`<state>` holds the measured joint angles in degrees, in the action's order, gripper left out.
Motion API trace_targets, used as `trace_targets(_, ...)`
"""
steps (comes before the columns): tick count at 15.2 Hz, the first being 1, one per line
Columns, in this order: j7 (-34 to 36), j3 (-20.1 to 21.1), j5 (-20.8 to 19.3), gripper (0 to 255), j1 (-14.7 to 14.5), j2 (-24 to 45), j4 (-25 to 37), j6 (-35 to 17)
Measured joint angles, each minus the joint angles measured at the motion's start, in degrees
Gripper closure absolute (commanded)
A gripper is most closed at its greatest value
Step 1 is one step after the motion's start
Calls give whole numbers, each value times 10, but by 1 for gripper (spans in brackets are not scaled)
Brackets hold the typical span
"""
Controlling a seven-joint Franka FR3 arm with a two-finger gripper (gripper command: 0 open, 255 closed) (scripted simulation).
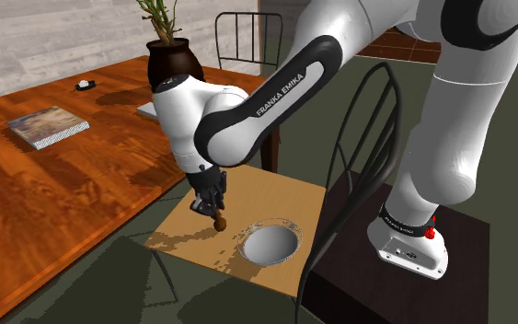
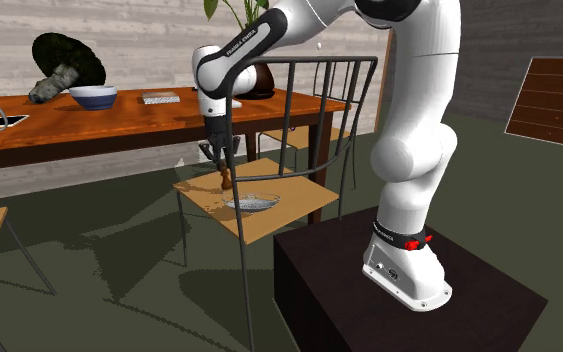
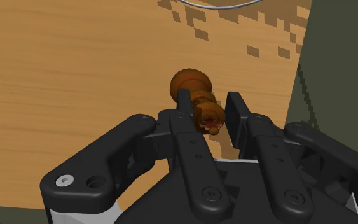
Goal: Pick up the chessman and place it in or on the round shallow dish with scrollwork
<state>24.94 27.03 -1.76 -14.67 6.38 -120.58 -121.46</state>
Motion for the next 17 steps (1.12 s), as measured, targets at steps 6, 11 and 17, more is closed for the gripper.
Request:
trace_targets(6, -9, -2, 11, 255, 6, -24, 31, 39)
trace_targets(11, -13, -2, 18, 255, 8, -39, 53, 71)
trace_targets(17, -19, -3, 25, 255, 10, -55, 84, 116)
